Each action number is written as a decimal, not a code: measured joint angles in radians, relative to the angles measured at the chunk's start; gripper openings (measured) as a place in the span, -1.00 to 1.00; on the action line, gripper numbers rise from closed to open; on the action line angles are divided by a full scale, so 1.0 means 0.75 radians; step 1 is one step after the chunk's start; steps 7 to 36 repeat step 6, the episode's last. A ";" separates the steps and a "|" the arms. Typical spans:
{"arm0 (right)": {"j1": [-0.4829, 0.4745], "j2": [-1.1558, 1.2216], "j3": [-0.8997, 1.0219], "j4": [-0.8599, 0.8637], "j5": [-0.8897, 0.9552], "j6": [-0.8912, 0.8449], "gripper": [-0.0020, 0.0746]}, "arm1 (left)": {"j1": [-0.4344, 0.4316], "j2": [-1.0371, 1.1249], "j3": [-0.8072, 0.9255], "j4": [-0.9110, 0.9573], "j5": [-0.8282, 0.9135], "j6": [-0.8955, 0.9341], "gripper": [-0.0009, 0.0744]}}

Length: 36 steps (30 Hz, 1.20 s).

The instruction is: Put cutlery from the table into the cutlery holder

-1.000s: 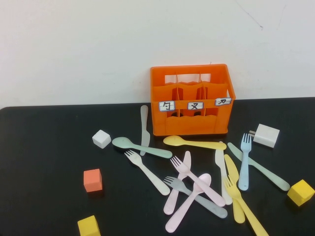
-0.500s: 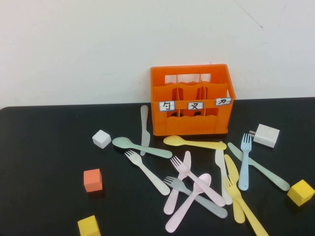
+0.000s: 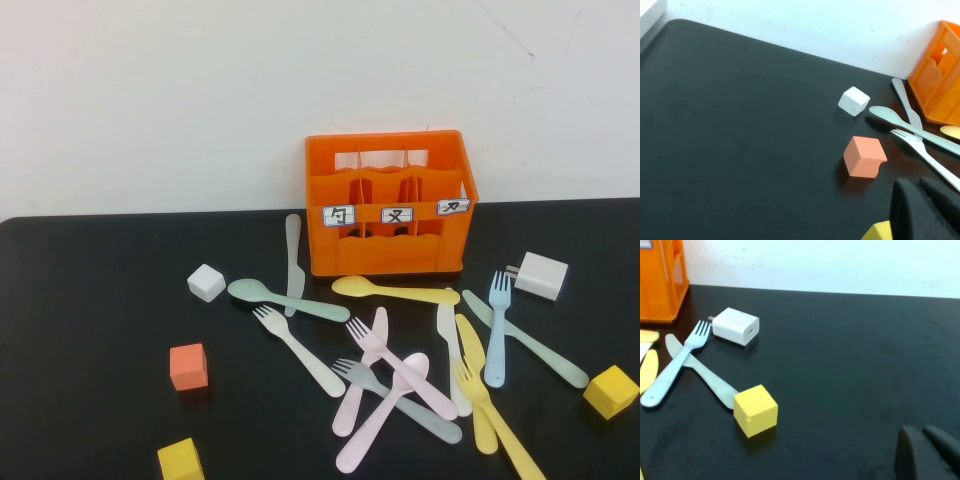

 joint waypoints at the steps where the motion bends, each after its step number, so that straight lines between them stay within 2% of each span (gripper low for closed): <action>1: -0.003 0.000 0.000 0.000 0.000 0.000 -0.95 | 0.000 0.000 0.000 0.000 0.000 0.000 -0.98; 36: -0.015 0.000 0.000 -0.003 0.000 0.014 -0.95 | 0.000 0.000 0.000 0.000 0.000 0.000 -0.98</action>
